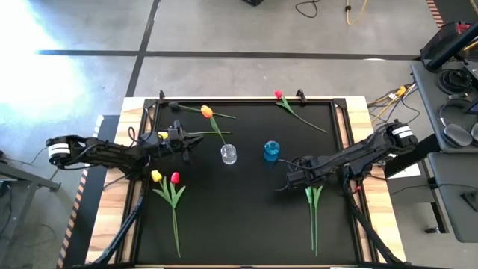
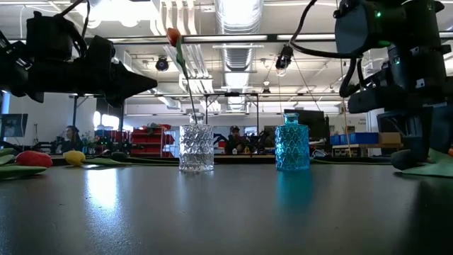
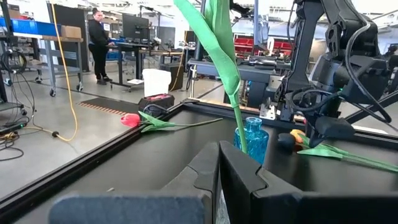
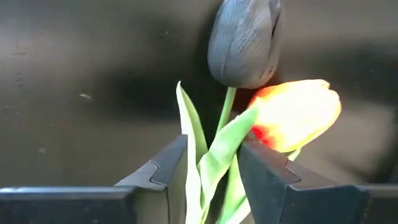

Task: Sort flowers into vase by color
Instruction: Put the bottom black flower into the blue vase

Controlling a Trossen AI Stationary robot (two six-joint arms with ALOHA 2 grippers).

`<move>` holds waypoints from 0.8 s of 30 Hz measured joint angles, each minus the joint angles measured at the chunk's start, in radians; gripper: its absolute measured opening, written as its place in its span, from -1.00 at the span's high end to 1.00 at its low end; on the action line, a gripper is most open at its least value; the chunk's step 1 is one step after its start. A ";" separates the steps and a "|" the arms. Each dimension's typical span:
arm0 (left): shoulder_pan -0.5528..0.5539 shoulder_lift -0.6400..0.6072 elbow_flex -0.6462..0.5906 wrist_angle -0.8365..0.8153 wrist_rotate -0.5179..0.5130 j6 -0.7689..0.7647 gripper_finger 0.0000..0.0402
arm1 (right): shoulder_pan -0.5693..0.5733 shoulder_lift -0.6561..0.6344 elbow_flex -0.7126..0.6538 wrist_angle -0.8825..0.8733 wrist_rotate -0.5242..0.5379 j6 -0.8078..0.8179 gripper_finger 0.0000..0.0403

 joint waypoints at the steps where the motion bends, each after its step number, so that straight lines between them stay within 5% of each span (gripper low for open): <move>1: 0.000 0.001 0.000 0.000 0.000 -0.001 1.00 | 0.000 0.004 0.000 0.009 0.000 0.000 0.41; 18: 0.000 0.002 0.000 -0.003 0.000 -0.015 1.00 | 0.000 0.040 -0.044 0.040 -0.003 -0.035 0.56; 24: 0.000 0.002 0.000 -0.003 0.000 -0.015 1.00 | 0.000 0.008 0.010 0.080 -0.001 -0.136 0.82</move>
